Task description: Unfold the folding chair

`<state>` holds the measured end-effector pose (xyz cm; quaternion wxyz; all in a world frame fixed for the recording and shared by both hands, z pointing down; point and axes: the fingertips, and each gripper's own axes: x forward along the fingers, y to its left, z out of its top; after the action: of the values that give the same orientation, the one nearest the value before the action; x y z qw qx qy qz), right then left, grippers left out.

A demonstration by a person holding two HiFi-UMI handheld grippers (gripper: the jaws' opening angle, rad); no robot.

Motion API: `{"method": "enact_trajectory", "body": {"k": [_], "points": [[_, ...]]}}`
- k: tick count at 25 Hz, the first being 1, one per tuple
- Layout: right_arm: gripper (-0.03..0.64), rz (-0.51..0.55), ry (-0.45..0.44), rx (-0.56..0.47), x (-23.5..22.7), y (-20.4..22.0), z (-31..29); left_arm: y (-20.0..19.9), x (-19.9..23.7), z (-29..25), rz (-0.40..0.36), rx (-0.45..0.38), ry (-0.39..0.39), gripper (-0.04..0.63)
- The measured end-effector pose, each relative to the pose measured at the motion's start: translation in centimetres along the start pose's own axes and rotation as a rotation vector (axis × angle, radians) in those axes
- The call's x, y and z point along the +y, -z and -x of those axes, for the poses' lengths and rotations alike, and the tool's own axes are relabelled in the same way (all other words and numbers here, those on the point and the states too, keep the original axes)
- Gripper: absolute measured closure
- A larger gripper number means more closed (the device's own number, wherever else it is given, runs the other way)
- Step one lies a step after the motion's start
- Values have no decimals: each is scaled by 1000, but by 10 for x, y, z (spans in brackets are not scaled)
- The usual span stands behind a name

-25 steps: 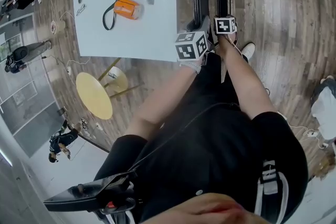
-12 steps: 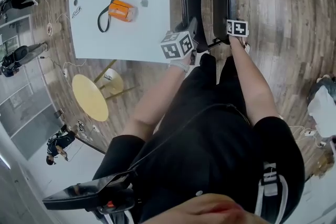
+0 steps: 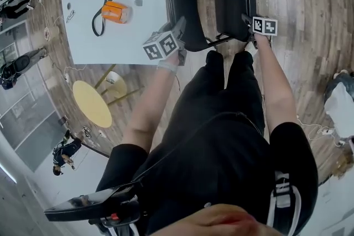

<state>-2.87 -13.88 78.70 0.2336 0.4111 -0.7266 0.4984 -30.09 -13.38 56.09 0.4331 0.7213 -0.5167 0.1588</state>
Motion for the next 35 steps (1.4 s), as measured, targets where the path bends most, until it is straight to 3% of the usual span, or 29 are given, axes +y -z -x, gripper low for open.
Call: {"method": "enact_trajectory", "body": {"k": [10, 25, 35], "points": [[396, -70, -154, -23, -57, 12, 10, 13, 8, -13, 21, 27, 48, 505], [396, -191, -383, -70, -178, 40, 22, 46, -2, -46, 23, 86, 96, 499], [396, -266, -455, -26, -242, 63, 12, 65, 6, -64, 51, 124, 129, 499]]}}
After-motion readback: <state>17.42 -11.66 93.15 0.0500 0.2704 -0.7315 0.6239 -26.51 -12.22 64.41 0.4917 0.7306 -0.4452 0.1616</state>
